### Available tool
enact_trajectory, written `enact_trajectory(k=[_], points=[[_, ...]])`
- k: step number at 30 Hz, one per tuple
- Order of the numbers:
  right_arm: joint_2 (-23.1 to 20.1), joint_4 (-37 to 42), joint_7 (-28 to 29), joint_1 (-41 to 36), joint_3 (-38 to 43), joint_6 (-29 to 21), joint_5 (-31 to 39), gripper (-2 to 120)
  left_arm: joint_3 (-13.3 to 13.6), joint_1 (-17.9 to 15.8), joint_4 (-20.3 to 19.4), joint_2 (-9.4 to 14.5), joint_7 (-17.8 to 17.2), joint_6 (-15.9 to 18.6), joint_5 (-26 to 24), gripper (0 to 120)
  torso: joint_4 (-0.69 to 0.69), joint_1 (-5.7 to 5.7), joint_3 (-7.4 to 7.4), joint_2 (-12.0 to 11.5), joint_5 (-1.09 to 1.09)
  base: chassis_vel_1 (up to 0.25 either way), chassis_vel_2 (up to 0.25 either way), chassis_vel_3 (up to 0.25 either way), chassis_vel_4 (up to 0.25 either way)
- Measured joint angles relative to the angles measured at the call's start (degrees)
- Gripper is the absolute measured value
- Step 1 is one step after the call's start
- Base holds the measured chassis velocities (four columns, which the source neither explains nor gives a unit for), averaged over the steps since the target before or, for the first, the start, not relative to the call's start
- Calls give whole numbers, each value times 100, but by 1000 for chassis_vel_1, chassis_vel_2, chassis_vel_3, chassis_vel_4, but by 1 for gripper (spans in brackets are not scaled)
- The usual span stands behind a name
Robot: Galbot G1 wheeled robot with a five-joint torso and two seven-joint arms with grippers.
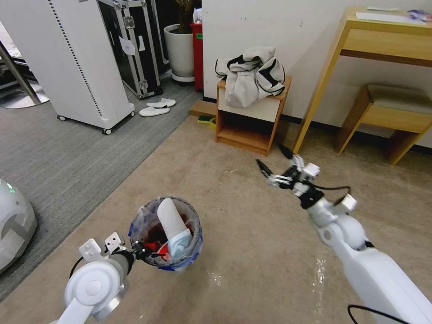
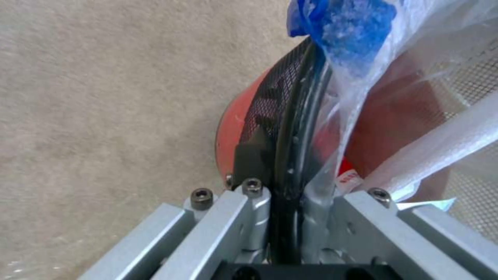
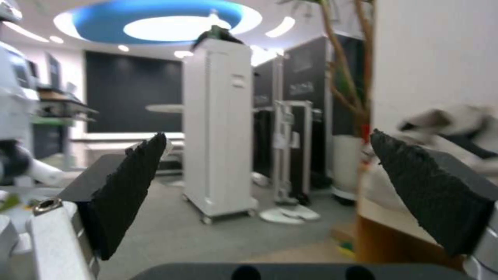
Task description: Pick up the trash bin and place the garbage on the floor into it.
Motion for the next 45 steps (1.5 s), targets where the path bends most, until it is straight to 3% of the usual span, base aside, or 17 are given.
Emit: enact_trajectory(k=[6, 15, 43, 45], points=[[361, -187, -295, -661, 551, 151, -233, 100, 99, -175, 241, -65, 46, -41, -110, 1, 1, 0, 0, 0, 2, 0, 0, 0, 0], [665, -520, -465, -904, 697, 373, -437, 100, 284, -367, 576, -192, 38, -16, -76, 1, 1, 0, 0, 0, -1, 0, 0, 0, 0], [700, -794, -489, -854, 565, 449, -601, 100, 408, -456, 825, -187, -32, 131, -2, 1, 2, 1, 0, 0, -1, 0, 0, 0, 0], [729, -812, -493, -863, 555, 465, -620, 100, 404, -443, 825, -174, -11, 148, -13, 11, 1, 1, 0, 0, -1, 0, 0, 0, 0]])
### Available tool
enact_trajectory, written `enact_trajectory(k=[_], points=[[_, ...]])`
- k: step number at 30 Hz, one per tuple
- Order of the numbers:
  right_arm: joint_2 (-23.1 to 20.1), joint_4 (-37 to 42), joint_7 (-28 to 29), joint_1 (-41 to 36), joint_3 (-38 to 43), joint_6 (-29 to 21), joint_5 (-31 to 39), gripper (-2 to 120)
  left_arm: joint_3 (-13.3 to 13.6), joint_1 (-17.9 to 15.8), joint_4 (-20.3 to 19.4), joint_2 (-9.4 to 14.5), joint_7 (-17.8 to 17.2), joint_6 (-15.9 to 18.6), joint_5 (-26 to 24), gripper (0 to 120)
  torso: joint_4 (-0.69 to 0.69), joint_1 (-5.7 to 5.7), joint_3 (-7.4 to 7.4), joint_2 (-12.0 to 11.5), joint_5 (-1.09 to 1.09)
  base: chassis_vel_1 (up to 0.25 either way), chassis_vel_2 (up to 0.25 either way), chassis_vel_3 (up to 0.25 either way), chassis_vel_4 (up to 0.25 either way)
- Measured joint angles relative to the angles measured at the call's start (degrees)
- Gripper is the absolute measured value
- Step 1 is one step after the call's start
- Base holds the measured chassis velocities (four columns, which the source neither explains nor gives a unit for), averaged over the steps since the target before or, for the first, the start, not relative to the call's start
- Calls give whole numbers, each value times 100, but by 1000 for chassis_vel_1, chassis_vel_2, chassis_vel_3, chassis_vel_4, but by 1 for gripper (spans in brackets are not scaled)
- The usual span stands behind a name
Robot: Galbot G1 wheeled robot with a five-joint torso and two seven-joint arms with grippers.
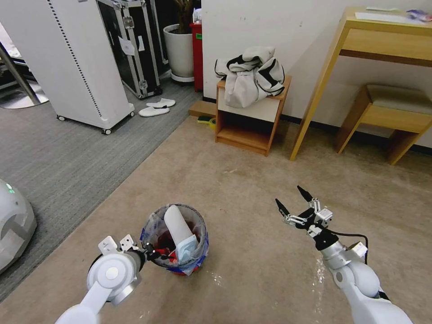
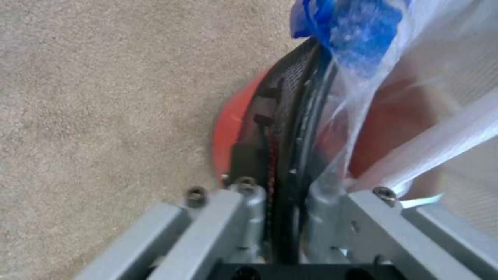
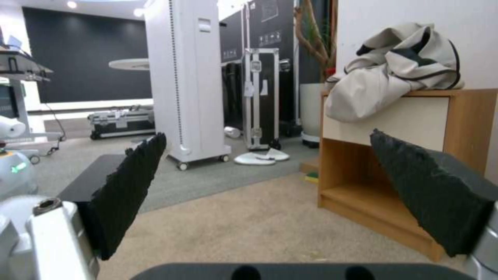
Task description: Pick up the trash bin and place the garbage on the floor into it.
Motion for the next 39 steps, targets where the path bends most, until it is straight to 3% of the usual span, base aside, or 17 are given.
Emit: enact_trajectory(k=[2, 4, 7, 9, 13, 15, 24, 39], points=[[13, -4, 0, -3, -5, 4, -6, 100, 0, 5, 0, 2, 8, 7, -7, 15, 0, 0, 0, 0, 0, 0, 0, 0, 0], [41, -13, -2, -9, -18, 9, -23, 100, 1, 3, 2, -6, 12, 11, -38, 26, 0, 0, 0, 0, 0, 0, 0, 0, 0], [51, -26, -3, -10, -23, 16, -28, 100, 3, -2, 12, -14, 13, 13, -40, 33, 0, 0, 0, 0, 0, 0, 0, 0, 0], [51, -36, -9, -22, -23, 18, -31, 100, 5, 7, 9, -16, 21, 13, -49, 45, 0, 0, 0, 0, 0, 0, 0, 0, 0], [43, -65, -22, -31, -9, 20, -38, 100, -13, 13, 6, -16, 21, 8, -50, 54, 0, 0, 0, 0, 0, 0, 0, 0, 0], [48, -100, -45, -51, 4, 29, -43, 100, -50, 18, -46, 0, 21, 2, -64, 67, 0, 0, 0, 0, 0, 0, 0, 0, 0], [67, -75, -53, -63, -5, 39, -65, 100, -188, 35, -232, 48, 2, -61, -161, 98, 0, 0, 0, 0, 0, 0, 0, 0, 0], [58, 9, -88, -92, 0, 43, -81, 100, -496, 443, -775, 184, -161, -54, -156, 100, 0, 0, 0, 0, 0, 0, 0, 0, 0]])
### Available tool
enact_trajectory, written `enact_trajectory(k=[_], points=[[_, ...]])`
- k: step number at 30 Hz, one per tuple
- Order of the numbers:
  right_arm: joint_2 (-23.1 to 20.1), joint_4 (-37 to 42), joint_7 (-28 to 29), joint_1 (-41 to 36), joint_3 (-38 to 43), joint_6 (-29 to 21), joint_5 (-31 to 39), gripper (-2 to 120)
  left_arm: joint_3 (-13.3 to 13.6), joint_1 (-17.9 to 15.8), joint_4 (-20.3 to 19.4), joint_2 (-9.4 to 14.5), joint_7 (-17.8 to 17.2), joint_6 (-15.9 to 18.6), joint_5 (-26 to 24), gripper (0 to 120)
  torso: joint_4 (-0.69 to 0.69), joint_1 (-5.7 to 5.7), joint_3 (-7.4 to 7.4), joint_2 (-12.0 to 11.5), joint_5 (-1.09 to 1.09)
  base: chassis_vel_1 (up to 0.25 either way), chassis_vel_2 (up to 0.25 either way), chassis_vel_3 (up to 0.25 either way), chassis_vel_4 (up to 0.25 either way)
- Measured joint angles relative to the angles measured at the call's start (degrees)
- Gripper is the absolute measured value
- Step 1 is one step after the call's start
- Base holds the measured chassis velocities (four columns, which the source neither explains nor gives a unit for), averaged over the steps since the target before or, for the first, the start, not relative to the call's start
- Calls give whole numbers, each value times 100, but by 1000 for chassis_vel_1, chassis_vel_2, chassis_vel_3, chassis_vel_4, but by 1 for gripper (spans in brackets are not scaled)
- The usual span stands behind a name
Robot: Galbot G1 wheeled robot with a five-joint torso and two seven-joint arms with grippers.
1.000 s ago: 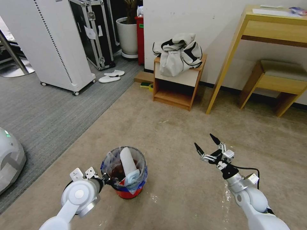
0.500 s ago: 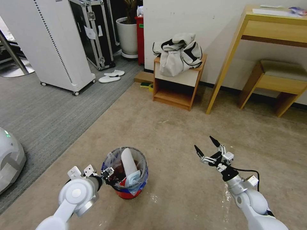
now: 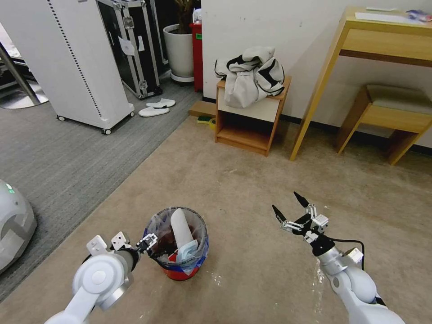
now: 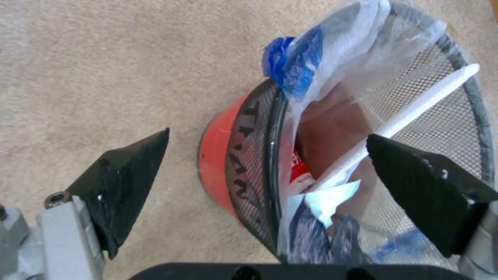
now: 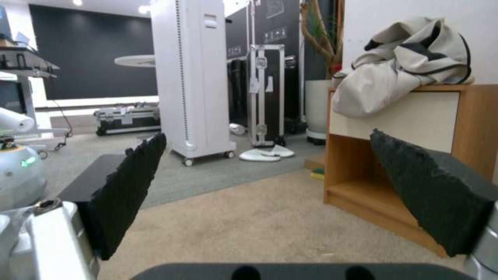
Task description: Pick up the trash bin and place the garbage on the floor into it.
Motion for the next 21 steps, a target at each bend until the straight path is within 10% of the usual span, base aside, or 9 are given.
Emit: enact_trajectory(k=[12, 21], points=[[-118, 73, -5, -32, 68, -28, 40, 100, -348, 344, -842, 107, 4, 7, 115, 100, 0, 0, 0, 0, 1, 0, 0, 0, 0], [-58, 130, 137, -85, 139, -96, 4, 100, -710, 725, -1293, 91, 966, -65, 1701, 100, 0, 0, 0, 0, 0, 0, 0, 0, 0]])
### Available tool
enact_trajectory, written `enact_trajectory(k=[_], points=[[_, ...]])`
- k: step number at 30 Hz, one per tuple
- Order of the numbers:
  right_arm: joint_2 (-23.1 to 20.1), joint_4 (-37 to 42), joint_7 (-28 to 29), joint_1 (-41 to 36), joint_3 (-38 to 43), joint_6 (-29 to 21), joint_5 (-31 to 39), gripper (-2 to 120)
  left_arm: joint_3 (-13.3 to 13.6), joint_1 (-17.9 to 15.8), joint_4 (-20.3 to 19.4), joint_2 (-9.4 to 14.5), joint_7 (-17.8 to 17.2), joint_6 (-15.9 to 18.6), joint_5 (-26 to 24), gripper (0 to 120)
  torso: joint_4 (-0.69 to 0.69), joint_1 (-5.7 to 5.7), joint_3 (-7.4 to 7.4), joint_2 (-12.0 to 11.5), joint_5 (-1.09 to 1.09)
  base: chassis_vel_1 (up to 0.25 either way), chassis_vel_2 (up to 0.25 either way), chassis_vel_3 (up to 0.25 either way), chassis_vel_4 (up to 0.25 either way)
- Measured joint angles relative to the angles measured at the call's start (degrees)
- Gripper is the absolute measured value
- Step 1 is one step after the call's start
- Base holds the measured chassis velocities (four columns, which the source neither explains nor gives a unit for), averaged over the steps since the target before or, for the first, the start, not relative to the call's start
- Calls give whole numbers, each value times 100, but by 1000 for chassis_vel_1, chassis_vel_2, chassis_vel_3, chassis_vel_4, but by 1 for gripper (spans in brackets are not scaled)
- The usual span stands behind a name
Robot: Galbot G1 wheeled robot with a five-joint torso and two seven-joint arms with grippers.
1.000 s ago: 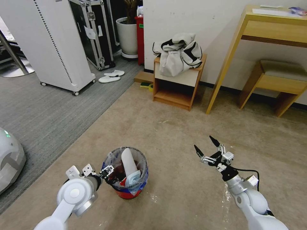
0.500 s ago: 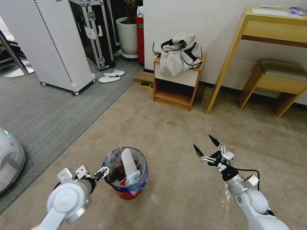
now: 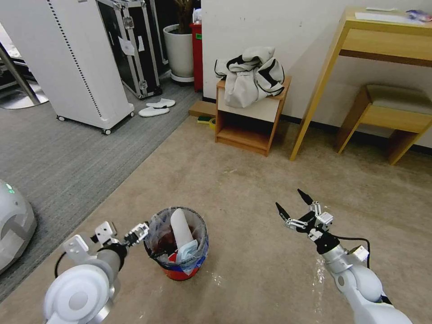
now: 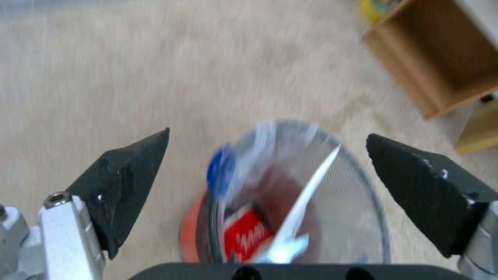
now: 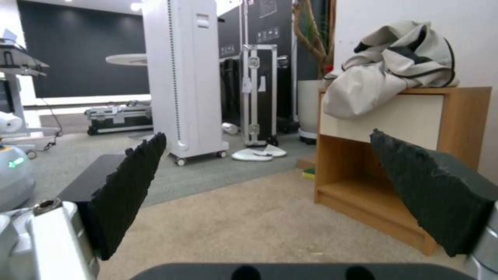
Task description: Pick up the trash bin and place the garbage on the floor into it.
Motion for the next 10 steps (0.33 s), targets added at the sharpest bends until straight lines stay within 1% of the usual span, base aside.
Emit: enact_trajectory(k=[1, 2, 3, 4, 5, 6, 7, 8, 9, 10], points=[[0, 0, 0, 0, 0, 0, 0, 100, 0, 0, 0, 0, 0, 0, 0, 100, 0, 0, 0, 0, 0, 0, 0, 0, 0], [25, 9, 17, -14, 20, 0, -10, 100, -98, 57, -64, 3, 274, -20, 337, 100, 0, 0, 0, 0, 0, 0, 0, 0, 0], [65, 14, 49, -27, 43, -1, -17, 100, -178, 146, -97, 2, 676, -80, 920, 100, 0, 0, 0, 0, 0, 0, 0, 0, 0], [65, 14, 49, -27, 43, -1, -17, 100, -178, 146, -97, 2, 676, -80, 920, 100, 0, 0, 0, 0, 0, 0, 0, 0, 0], [120, 22, 98, -34, 72, -1, -34, 100, -240, 255, -62, -16, 1331, -286, 1798, 100, 0, 0, 0, 0, 0, 0, 0, 0, 0], [120, 22, 98, -34, 72, -1, -34, 100, -240, 255, -62, -16, 1331, -286, 1798, 100, 0, 0, 0, 0, 0, 0, 0, 0, 0], [165, 31, 148, -36, 95, -1, -46, 100, -286, 313, 21, -41, 1707, -452, 2370, 100, 0, 0, 0, 0, 0, 0, 0, 0, 0], [256, 43, 258, -44, 134, -1, -61, 100, -359, 359, 174, -83, 2143, -724, 3146, 100, 0, 0, 0, 0, 0, 0, 0, 0, 0], [256, 43, 258, -44, 134, -1, -61, 100, -359, 359, 174, -83, 2143, -724, 3146, 100, 0, 0, 0, 0, 0, 0, 0, 0, 0], [321, 67, 350, -62, 165, -1, -75, 100, -413, 378, 302, -124, 2412, -947, 3719, 100, 0, 0, 0, 0, 0, 0, 0, 0, 0]])
